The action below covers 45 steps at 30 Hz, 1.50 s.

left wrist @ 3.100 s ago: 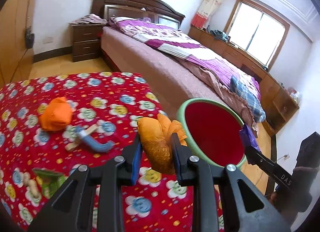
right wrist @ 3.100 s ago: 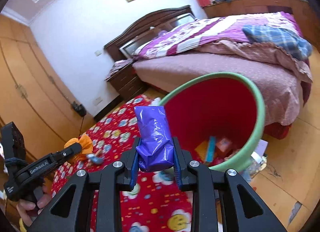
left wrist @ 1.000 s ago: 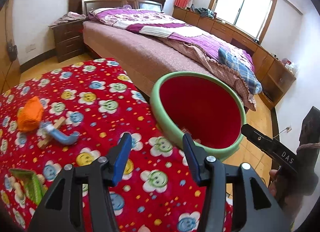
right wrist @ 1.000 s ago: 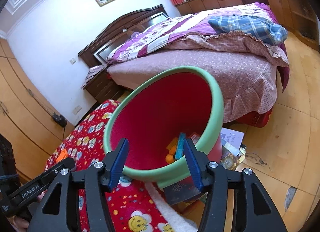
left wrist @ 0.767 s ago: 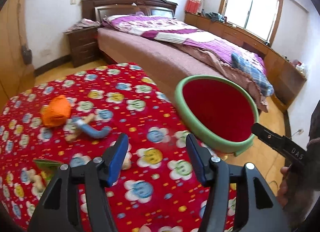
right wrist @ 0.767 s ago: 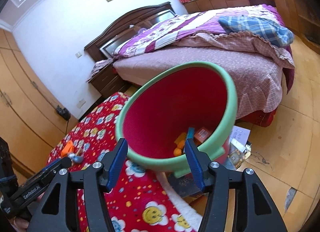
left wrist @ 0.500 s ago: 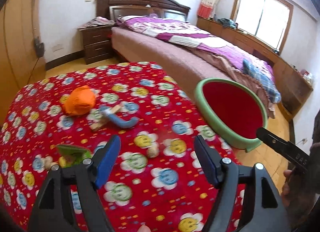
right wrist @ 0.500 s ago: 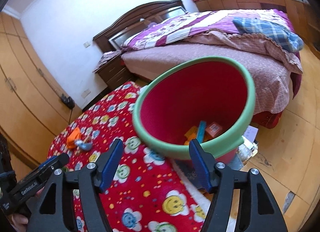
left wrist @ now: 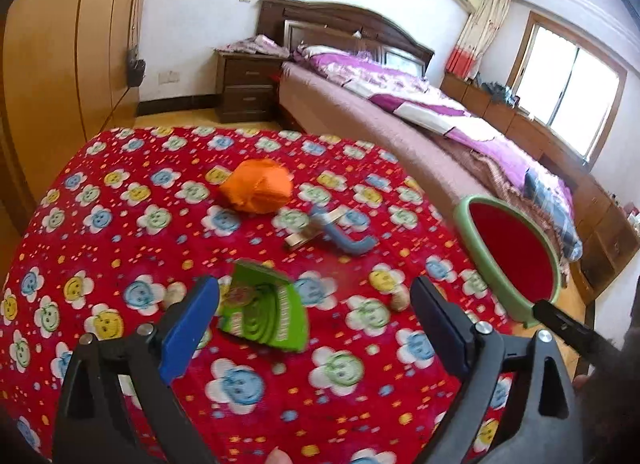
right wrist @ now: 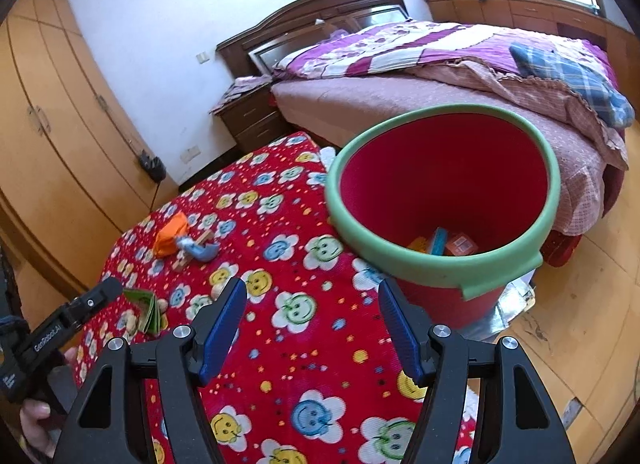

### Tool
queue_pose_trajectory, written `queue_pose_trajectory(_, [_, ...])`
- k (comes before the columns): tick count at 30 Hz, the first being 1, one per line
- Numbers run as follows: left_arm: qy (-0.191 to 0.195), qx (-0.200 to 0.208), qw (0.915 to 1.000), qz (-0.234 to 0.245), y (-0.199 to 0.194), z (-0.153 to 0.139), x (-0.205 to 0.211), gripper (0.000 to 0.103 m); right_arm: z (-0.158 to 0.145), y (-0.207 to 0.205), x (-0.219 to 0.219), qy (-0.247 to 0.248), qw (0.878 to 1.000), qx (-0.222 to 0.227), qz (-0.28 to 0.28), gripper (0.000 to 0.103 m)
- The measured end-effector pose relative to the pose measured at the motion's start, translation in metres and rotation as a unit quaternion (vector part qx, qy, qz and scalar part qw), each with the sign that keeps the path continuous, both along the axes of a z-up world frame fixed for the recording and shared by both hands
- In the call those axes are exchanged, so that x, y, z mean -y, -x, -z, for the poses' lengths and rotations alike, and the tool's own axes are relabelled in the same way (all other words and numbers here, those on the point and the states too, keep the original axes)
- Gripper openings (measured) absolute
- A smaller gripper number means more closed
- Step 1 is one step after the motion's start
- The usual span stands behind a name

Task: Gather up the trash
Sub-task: 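Move both tools back to the bedspread and approach the green mosquito-coil box with the left gripper, then close the left gripper on the green mosquito-coil box and lift it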

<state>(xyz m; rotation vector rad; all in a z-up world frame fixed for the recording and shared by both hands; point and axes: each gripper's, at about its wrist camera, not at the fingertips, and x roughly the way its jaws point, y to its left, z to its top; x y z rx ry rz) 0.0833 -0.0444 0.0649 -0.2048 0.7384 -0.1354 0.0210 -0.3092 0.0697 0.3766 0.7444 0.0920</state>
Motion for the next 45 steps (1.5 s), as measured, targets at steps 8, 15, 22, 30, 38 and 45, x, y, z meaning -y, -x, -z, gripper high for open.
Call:
queue_pose_trajectory(8, [-0.041, -0.054, 0.9977, 0.006, -0.013, 0.027, -0.01, 0.095, 0.006, -0.001, -0.014, 0.008, 1.0, -0.011, -0.016, 0.07])
queue_pose_trajectory(15, [-0.06, -0.063, 0.996, 0.02, -0.033, 0.043, -0.012, 0.094, 0.011, -0.005, -0.017, 0.011, 0.999, -0.021, -0.022, 0.07])
queue_pose_trajectory(22, [-0.069, -0.07, 0.9948, 0.027, -0.04, 0.05, -0.01, 0.064, 0.014, -0.007, -0.018, 0.014, 0.999, -0.028, -0.023, 0.07])
queue_pose_trajectory(30, [-0.05, -0.055, 0.9963, 0.043, -0.039, 0.042, -0.014, 0.062, 0.013, -0.013, -0.031, 0.024, 0.998, -0.031, -0.041, 0.07])
queue_pose_trajectory(38, [-0.054, -0.027, 0.9981, 0.016, -0.061, 0.013, -0.033, 0.062, 0.001, -0.04, -0.061, 0.054, 0.995, -0.025, -0.083, 0.07])
queue_pose_trajectory(45, [-0.051, -0.02, 0.9984, -0.012, -0.092, 0.012, -0.054, 0.062, 0.007, -0.078, -0.098, 0.085, 0.988, -0.042, -0.121, 0.07])
